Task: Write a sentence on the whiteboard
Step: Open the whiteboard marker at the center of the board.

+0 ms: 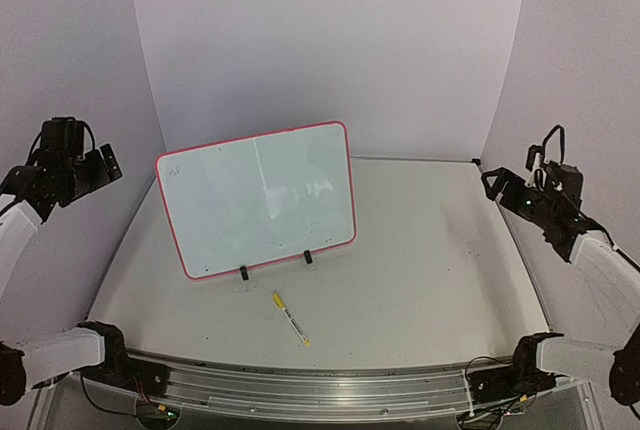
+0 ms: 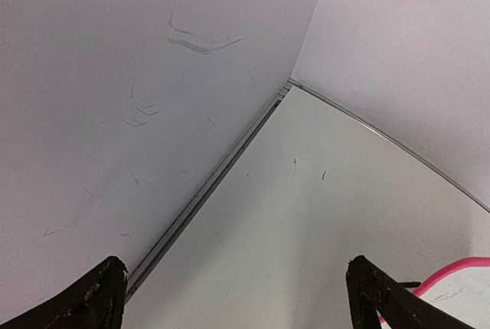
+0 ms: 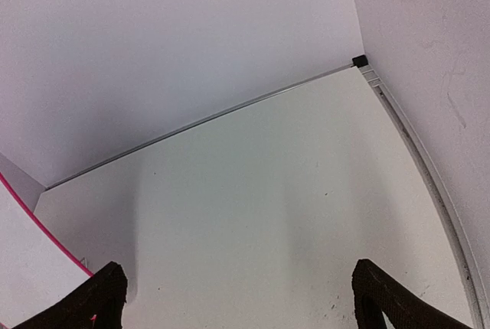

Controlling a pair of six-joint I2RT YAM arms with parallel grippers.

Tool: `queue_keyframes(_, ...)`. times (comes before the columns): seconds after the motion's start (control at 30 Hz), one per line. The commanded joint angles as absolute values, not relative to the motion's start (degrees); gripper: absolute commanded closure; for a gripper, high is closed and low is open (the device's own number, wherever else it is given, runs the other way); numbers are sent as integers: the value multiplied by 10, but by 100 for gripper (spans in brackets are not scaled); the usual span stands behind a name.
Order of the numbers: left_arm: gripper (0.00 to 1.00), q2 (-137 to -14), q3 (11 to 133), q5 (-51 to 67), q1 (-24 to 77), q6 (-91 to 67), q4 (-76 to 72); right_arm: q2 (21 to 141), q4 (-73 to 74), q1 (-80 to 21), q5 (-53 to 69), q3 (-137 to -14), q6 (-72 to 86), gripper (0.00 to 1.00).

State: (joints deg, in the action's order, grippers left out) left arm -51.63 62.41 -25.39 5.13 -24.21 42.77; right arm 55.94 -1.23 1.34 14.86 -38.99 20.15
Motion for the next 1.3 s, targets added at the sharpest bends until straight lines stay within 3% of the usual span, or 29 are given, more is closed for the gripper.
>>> queue_keyframes(0.0, 1, -501, 670, -225, 49, -187, 444, 556, 26, 12, 227, -428, 170, 2)
queue_keyframes(0.2, 1, -471, 663, -174, 49, -133, 396, 571, 83, -60, 205, -463, 145, 3)
queue_keyframes(0.6, 1, -427, 577, -91, 49, -84, 299, 814, 154, -488, 10, -580, 146, 13)
queue_keyframes(0.73, 1, -418, 580, -87, 48, -86, 318, 918, 172, -587, 4, -641, 175, 19)
queue_keyframes(0.9, 1, -412, 598, -72, 49, -103, 351, 1027, 190, -668, 3, -718, 188, 27)
queue_keyframes(1.07, 1, -422, 619, -41, 49, -146, 398, 1089, 207, -702, -5, -761, 202, 42)
queue_keyframes(1.27, 1, -437, 628, 18, 49, -164, 416, 1149, 235, -731, -39, -813, 218, 51)
